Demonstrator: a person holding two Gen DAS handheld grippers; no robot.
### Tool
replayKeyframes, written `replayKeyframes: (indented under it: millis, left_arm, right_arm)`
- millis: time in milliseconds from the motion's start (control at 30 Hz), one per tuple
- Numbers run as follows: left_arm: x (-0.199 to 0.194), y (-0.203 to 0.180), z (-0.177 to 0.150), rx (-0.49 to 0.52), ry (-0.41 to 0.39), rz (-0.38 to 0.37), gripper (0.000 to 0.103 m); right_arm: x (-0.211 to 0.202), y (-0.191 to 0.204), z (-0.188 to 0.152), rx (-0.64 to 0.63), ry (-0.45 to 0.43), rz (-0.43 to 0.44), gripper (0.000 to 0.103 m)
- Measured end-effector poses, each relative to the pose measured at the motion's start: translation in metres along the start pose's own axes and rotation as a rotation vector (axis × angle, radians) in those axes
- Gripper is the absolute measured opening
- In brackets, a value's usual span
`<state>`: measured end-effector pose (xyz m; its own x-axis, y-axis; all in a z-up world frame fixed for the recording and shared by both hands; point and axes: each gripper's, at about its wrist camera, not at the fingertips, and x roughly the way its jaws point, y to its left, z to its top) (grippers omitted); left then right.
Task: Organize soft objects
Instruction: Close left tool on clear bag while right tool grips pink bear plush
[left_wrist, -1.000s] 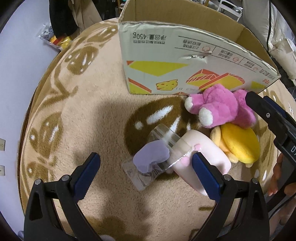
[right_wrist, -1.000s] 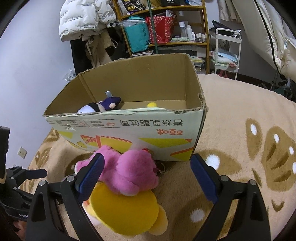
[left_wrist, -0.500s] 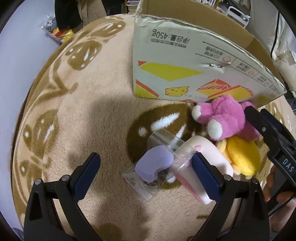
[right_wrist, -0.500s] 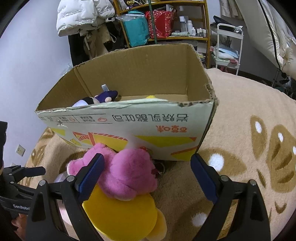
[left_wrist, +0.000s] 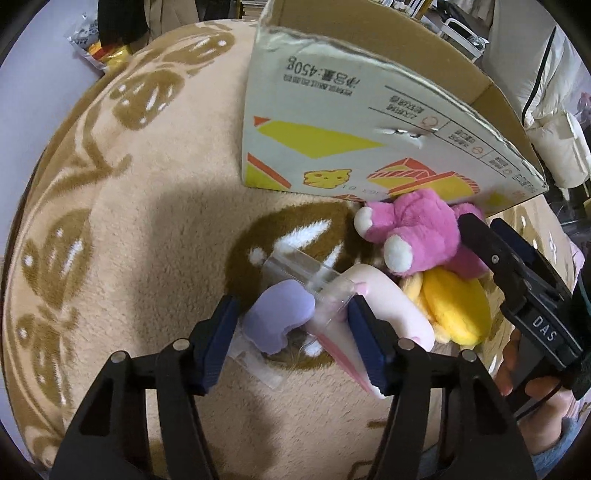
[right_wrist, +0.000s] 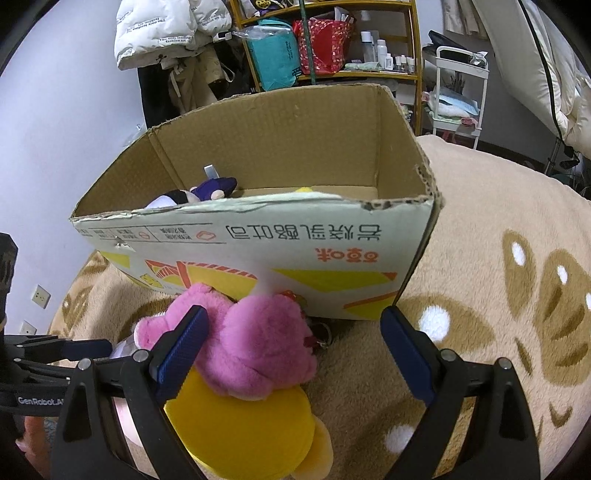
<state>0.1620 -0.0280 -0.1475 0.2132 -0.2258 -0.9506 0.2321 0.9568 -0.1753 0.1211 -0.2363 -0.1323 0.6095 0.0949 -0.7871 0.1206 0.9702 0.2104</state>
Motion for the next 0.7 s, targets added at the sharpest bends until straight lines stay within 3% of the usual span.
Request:
replayKeyframes:
  millis: [400,700]
  left_arm:
    - [-0.027,-0.003,-0.015,0.028,-0.009,0.049,0.063]
    - [-0.020,0.000,-0.018,0.030,0.057,0.087,0.063]
  right_arm:
    - [0.001,0.003,-0.002,-0.020,0.002,-0.005,0.098]
    - [0.000,0.002,-0.002,-0.004,0.009,0.001,0.098]
